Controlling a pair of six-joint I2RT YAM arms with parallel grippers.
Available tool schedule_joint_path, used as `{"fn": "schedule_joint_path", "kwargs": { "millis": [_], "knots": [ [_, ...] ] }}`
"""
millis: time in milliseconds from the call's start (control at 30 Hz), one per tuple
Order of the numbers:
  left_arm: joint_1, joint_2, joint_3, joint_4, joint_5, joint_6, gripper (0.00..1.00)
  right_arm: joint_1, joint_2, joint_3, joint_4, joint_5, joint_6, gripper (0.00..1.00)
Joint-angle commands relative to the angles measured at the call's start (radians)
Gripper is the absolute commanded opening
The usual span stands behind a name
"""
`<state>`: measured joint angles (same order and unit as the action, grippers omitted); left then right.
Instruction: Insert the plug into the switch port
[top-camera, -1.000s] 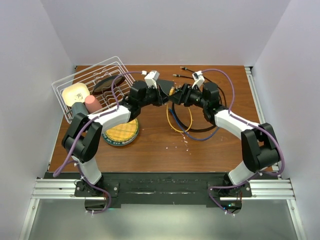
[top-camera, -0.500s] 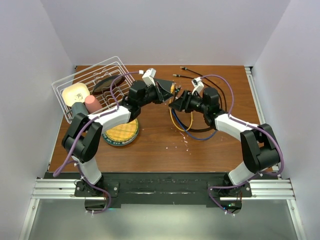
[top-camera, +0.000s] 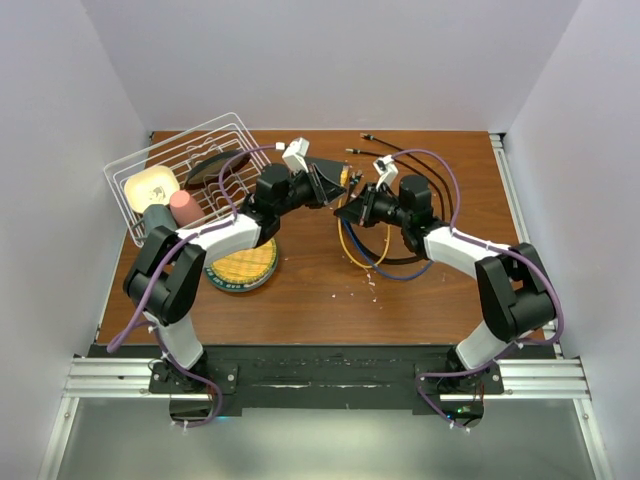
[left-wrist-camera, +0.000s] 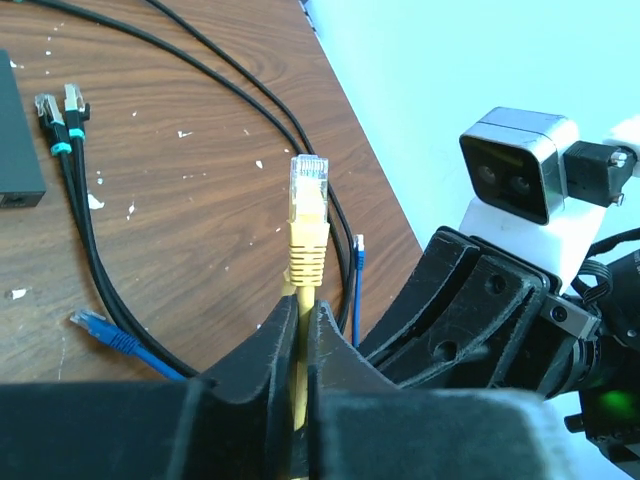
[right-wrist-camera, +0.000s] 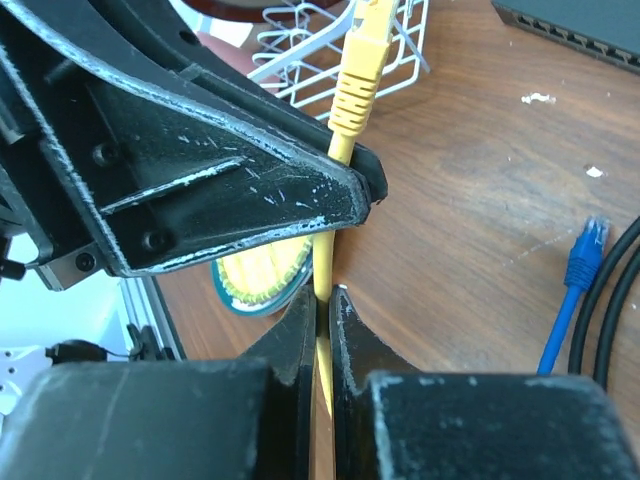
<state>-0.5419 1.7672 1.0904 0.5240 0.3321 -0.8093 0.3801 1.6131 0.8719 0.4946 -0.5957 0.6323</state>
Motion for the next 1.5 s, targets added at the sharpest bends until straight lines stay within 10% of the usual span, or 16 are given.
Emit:
{"fn": "schedule_joint_path", "kwargs": {
  "millis": [0,133,333,1167,1467],
  "knots": [
    [-0.006,-0.074,-0.012,0.077,0.025,0.027,0.23,-0.003,-0.021,0.033,-0.033,0.013,-0.068,0.00],
    [-0.006,-0.109,-0.012,0.033,-0.013,0.091,0.67,-0.003,-0.080,0.030,-0.122,0.046,-0.143,0.00],
    [-0.003,-0.109,0.042,-0.015,-0.032,0.140,0.77,-0.004,-0.137,0.030,-0.241,0.091,-0.235,0.00],
    [-0.108,0.147,0.431,-0.361,-0.099,0.352,0.56,0.003,-0.205,0.009,-0.355,0.177,-0.278,0.00],
    [-0.118,0.158,0.444,-0.374,-0.168,0.342,0.23,0.002,-0.209,-0.004,-0.360,0.181,-0.286,0.00]
  ]
}}
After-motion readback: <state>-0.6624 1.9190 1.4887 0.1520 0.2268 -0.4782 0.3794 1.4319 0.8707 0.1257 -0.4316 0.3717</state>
